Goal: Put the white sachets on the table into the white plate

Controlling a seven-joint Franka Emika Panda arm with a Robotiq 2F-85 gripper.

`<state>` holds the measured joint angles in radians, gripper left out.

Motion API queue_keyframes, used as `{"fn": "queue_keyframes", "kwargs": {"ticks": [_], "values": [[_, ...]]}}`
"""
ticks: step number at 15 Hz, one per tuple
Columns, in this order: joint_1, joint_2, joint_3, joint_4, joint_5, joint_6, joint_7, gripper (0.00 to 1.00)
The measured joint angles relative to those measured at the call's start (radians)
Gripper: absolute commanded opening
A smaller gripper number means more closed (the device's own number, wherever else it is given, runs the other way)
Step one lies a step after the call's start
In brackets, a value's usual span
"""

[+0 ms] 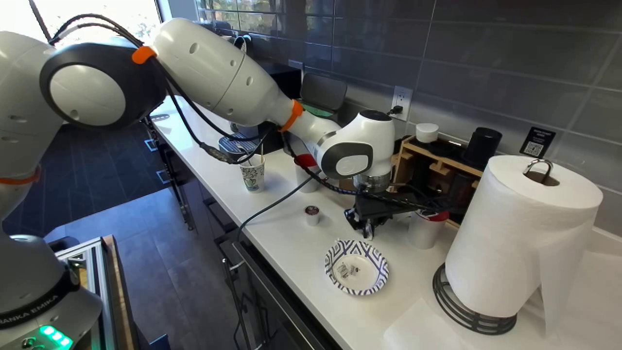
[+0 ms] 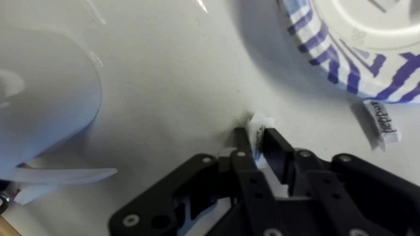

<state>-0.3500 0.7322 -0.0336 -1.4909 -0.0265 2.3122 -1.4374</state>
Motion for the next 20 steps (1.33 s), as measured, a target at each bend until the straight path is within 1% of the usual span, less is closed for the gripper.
{"fn": "queue_keyframes", "kwargs": {"ticks": [5, 8, 14, 16, 20], "values": [[-0.003, -0.004, -0.004, 0.000, 0.002, 0.000, 0.013, 0.01], [-0.020, -0.024, 0.001, -0.011, 0.024, 0.001, 0.011, 0.01], [-0.096, -0.123, 0.048, -0.079, 0.180, -0.008, -0.044, 0.01], [-0.104, -0.149, 0.034, -0.098, 0.188, -0.036, -0.040, 0.01], [-0.107, -0.194, -0.024, -0.140, 0.184, -0.081, -0.036, 0.01]]}}
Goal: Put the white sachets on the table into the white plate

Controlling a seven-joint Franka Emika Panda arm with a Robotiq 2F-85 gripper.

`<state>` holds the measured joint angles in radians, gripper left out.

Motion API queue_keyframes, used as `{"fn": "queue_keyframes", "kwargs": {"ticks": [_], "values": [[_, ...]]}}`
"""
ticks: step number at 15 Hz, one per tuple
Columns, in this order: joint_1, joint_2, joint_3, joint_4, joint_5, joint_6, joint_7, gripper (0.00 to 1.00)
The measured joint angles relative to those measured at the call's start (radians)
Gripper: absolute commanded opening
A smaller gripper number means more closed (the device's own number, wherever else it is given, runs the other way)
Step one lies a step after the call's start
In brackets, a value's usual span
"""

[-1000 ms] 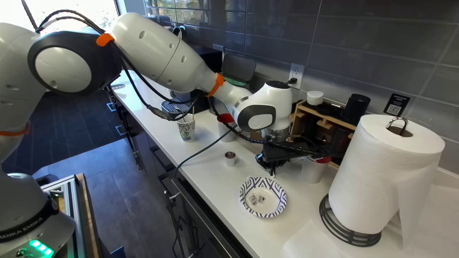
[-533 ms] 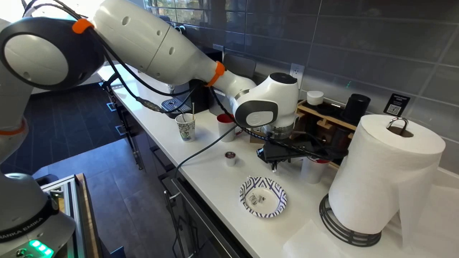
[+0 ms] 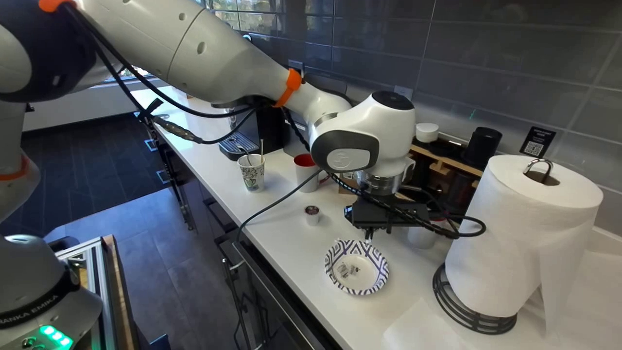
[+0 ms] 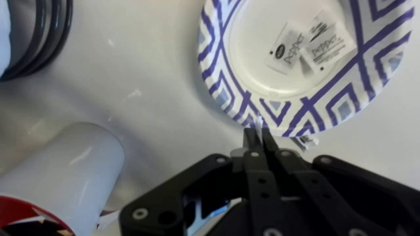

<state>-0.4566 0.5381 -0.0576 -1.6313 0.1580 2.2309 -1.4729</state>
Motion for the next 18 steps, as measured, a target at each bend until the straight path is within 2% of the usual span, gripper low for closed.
{"fn": "queue_keyframes", "kwargs": {"ticks": [2, 6, 11, 13, 18], "values": [[0.003, -0.017, -0.030, -0.023, -0.018, -0.014, 0.014, 0.29], [0.015, -0.020, -0.070, -0.056, -0.064, -0.032, 0.081, 0.58], [0.017, -0.022, -0.074, -0.070, -0.067, -0.064, 0.130, 0.96], [0.014, -0.028, -0.074, -0.069, -0.046, -0.079, 0.148, 1.00], [-0.016, -0.069, -0.075, -0.057, 0.038, -0.216, 0.153, 1.00]]}}
